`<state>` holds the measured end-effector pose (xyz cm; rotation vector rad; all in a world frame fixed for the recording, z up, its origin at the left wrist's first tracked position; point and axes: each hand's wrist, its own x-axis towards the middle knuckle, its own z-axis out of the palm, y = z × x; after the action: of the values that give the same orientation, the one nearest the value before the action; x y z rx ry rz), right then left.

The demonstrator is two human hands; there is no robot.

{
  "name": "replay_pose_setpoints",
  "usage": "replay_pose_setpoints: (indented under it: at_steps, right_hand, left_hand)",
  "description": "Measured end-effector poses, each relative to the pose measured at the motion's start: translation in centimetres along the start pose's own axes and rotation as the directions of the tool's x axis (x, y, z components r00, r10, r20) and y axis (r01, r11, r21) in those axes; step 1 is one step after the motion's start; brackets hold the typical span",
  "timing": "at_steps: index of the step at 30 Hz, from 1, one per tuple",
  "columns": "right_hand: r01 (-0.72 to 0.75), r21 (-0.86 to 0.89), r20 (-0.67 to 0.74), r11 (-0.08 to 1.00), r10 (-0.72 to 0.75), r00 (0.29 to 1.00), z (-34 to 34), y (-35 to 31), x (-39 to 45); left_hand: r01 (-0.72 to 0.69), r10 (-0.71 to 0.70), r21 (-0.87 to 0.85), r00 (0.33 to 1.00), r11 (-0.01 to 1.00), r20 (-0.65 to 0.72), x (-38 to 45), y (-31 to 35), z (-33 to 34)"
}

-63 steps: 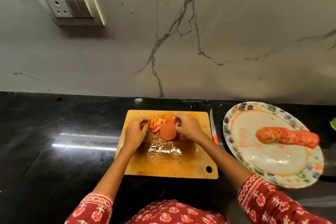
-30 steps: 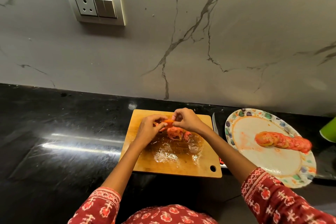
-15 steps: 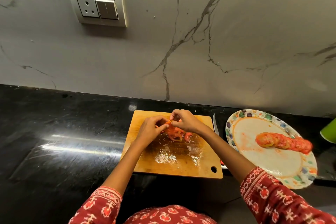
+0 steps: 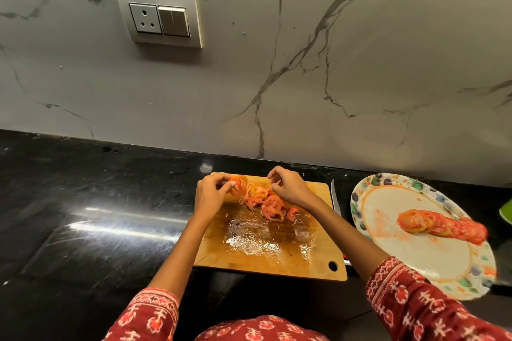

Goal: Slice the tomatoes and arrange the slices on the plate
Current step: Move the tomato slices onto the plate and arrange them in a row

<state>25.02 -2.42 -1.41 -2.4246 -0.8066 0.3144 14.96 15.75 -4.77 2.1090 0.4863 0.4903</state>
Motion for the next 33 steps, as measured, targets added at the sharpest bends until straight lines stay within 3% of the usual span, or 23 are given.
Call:
replay_pose_setpoints:
  at_steps: [3,12,16,21,33]
  right_hand:
    - [0.012,-0.037,-0.022,0.999,-0.013,1.0,0.9,-0.6,0.5]
    - [0.167,-0.289,0.176,0.943,-0.119,0.977,3.3,-2.2,1.4]
    - [0.124,-0.222,0.16,0.967,-0.089,0.983,2.7,-1.8,1.3]
    - [0.043,-0.009,0.113,0.999,-0.041,0.993,0.3,-0.7,1.2]
    - [-0.101,0.274,0.1,0.956,0.076,0.992,-1.3,-0.4,1.1]
  left_hand:
    - [0.015,-0.015,-0.029,1.0,0.999,-0.012,0.0,-0.1,-0.6]
    - [0.037,-0.037,0.01,0.999,0.999,0.026,0.1,-0.5,-0.6]
    - [0.033,-0.032,-0.008,0.999,0.999,0.042,0.2,-0.4,-0.7]
    - [0.03,-0.029,-0.017,0.999,0.999,0.038,0.3,-0.4,-0.5]
    - [0.014,-0.015,0.018,0.999,1.0,0.051,0.0,-0.6,0.2]
